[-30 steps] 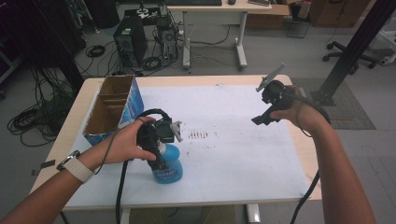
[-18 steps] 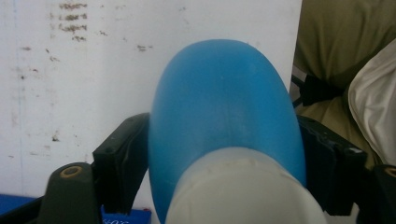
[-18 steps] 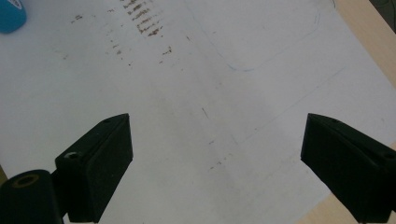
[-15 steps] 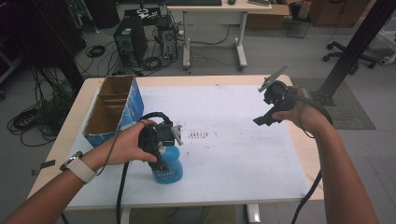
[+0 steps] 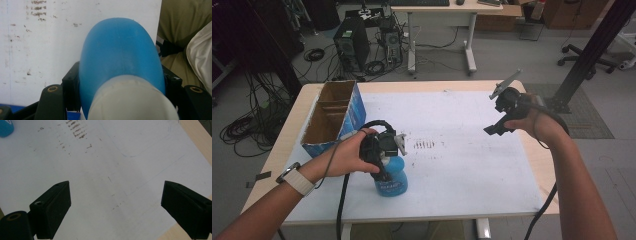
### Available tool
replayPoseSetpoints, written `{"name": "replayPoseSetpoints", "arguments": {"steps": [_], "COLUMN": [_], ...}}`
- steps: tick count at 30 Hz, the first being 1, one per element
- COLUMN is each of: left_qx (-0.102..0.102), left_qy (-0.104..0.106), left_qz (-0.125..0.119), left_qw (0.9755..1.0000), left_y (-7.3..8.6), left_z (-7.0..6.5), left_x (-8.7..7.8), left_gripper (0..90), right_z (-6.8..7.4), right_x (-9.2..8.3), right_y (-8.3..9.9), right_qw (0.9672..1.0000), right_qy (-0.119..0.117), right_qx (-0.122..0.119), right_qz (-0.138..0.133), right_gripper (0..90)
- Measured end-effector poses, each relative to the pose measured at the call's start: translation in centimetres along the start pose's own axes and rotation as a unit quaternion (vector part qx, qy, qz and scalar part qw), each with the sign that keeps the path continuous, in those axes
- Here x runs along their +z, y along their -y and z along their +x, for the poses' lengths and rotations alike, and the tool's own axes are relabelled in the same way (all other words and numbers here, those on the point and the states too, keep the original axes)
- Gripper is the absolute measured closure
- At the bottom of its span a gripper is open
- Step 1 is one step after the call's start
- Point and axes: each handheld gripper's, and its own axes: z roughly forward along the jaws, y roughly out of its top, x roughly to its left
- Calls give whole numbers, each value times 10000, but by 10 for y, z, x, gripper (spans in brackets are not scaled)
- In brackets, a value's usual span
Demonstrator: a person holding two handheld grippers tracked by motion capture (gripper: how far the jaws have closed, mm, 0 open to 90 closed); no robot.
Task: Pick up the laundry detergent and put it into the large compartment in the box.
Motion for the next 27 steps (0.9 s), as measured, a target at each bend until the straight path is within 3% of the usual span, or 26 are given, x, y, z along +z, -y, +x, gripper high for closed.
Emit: {"name": "replayPoseSetpoints", "arguments": {"steps": [27], "left_qx": [-156], "left_qy": [-41], "left_qz": [80], "left_qw": [9998], "left_y": [2], "left_z": [2], "left_x": [-4], "left_gripper": [369], "right_z": [0], "right_x": [-1], "right_y": [4], "right_qw": [10000], "right_qy": [7], "right_qx": [24], "right_qz": [-1], "right_gripper": [91]}}
